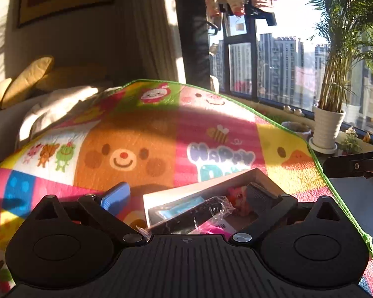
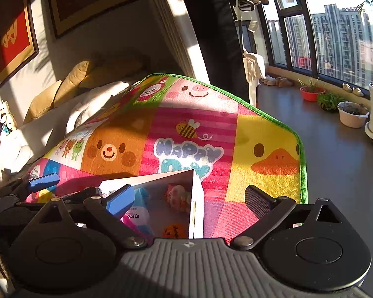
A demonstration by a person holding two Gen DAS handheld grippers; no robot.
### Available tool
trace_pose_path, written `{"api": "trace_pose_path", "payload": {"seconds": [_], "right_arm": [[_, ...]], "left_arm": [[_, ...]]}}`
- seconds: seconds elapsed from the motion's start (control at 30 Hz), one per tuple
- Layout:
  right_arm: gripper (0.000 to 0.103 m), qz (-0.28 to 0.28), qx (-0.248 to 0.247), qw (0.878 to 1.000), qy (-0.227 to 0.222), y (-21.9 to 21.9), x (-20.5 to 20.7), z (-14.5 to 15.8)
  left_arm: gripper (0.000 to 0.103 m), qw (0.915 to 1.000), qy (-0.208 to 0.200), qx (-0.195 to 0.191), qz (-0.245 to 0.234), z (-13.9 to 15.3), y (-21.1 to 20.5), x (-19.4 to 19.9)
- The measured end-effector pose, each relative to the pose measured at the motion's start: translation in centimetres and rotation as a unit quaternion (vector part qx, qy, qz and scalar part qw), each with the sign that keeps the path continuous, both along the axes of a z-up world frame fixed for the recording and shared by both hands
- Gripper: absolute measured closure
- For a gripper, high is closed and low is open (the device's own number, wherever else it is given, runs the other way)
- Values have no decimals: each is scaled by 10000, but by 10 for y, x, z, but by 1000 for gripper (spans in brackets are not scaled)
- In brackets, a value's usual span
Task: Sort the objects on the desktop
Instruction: 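Lower the cylinder into the white box with the left tool while the right tool drops the pig in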
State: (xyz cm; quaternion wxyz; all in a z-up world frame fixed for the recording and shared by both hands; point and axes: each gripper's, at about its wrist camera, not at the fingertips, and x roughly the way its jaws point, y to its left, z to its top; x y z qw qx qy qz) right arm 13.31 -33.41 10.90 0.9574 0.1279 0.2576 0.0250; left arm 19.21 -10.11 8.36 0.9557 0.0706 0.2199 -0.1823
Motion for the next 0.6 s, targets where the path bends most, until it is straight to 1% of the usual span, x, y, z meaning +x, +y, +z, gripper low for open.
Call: {"api": "trace_pose_path", "payload": {"seconds": [0.03,0.07,0.13,0.2,0.33,0.37,0.4,0.43,0.47,0.5,0.57,0.6], "right_arm": [[6,31,-1,10000,30,1,-2,-3],[6,51,-22,10000,49,3,-3,-6],[5,104,-134,9998,89,9,-4,-12],[5,178,-260,9994,173,19,-1,-16],[7,415,-357,9981,280,48,9,-19],[13,498,-419,9975,275,58,12,-19],[27,609,-504,9964,298,70,16,-19],[37,734,-596,9949,363,81,21,-19],[61,852,-668,9930,474,92,28,-19],[77,935,-688,9914,608,102,35,-19],[84,1063,-622,9890,815,123,48,-18],[84,1116,-629,9882,843,130,52,-16]], "left_arm": [[1,9999,102,-90,-19,-2,8,-3],[1,9998,116,-163,0,-5,17,-11],[0,9997,99,-188,131,-13,36,-31],[0,9991,140,-222,333,-25,57,-49],[0,9949,427,-316,861,-50,95,-75],[0,9931,520,-396,973,-55,104,-79],[0,9914,616,-497,1043,-59,112,-83],[0,9899,687,-587,1089,-63,118,-85],[0,9888,725,-659,1127,-65,124,-88],[0,9882,726,-704,1151,-67,127,-91],[0,9885,648,-713,1168,-69,134,-97],[0,9890,568,-687,1177,-70,137,-100]]}}
